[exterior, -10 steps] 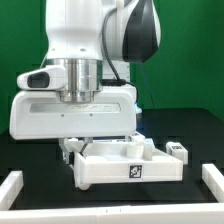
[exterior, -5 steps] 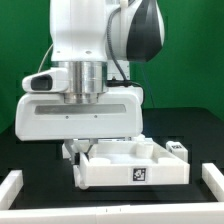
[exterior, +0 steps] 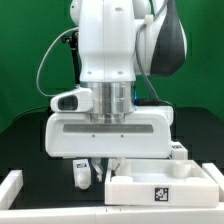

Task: Assemble one leg

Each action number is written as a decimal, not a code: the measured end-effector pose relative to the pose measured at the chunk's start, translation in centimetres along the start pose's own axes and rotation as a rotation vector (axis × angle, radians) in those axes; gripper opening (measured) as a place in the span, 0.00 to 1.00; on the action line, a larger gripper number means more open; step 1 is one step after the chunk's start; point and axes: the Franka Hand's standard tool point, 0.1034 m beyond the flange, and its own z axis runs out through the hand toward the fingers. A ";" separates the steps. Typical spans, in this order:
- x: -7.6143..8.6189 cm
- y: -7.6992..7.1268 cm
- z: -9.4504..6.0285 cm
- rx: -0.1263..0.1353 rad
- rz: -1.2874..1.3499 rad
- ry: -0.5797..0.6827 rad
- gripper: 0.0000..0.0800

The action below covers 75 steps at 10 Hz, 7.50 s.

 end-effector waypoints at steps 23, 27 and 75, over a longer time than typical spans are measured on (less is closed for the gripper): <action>-5.0 -8.8 -6.2 0.041 0.022 -0.048 0.81; -6.8 -11.1 -6.1 0.034 0.051 -0.079 0.81; 1.6 -12.8 -10.8 0.077 0.001 0.047 0.36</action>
Offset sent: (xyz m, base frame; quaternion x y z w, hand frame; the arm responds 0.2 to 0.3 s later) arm -0.0326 -0.0140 0.0031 0.0191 -0.0123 -0.0282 0.9993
